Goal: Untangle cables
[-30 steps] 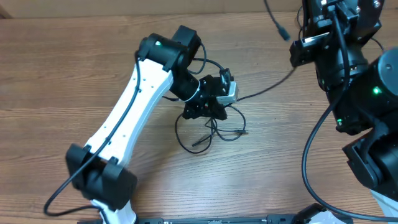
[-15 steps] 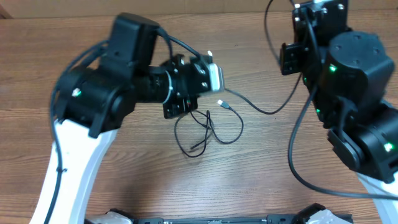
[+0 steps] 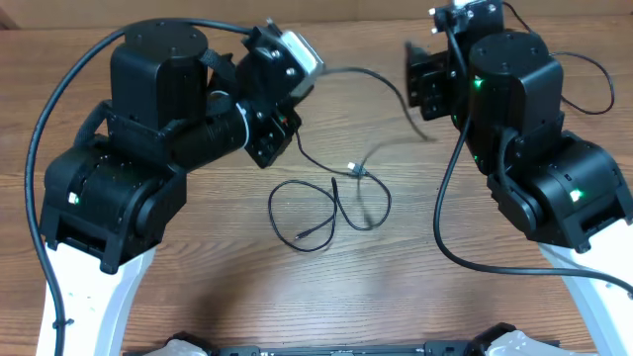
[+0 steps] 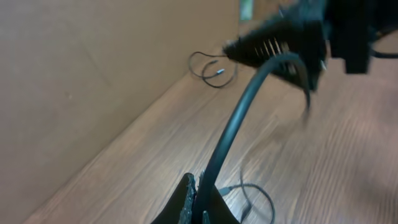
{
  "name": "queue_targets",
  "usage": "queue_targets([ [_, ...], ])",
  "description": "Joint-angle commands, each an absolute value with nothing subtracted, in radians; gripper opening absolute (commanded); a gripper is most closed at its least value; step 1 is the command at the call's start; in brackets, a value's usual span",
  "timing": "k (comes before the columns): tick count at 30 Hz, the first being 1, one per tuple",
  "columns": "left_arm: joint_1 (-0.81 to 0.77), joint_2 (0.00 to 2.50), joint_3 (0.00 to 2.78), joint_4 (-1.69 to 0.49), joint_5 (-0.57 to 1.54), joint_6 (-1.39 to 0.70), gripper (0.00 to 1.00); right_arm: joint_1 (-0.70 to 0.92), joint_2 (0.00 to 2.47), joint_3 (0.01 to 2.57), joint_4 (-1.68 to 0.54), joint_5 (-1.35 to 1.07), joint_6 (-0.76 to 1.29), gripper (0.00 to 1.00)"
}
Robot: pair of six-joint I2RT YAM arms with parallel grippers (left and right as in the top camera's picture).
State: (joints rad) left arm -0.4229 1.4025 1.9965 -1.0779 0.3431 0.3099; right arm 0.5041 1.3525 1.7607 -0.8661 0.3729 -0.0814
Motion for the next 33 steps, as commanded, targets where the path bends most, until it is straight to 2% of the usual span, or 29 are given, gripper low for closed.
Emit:
queue_targets([
  [1,-0.417,1.388,2.013,-1.057,0.300,0.219,0.04,0.501,1.349,1.781,-0.869,0.373,-0.074,1.00],
  [9,-0.417,1.388,2.013,-1.050,0.284,0.217,0.04,0.501,1.349,1.781,-0.871,0.371,-0.075,1.00],
  [17,-0.417,1.388,2.013,-1.050,-0.043,-0.009,0.04,0.501,1.349,1.781,-0.860,0.297,-0.074,1.00],
  [23,-0.417,1.388,2.013,-1.047,-0.086,-0.092,0.04,0.501,1.349,1.781,-0.808,0.082,-0.094,1.00],
  [28,-0.417,1.388,2.013,-1.032,-0.085,-0.113,0.04,0.501,1.354,1.781,-0.827,-0.204,-0.296,1.00],
  [33,-0.418,1.388,2.013,-1.027,-0.036,-0.112,0.04,0.501,1.380,1.781,-0.838,-0.300,-0.355,1.00],
])
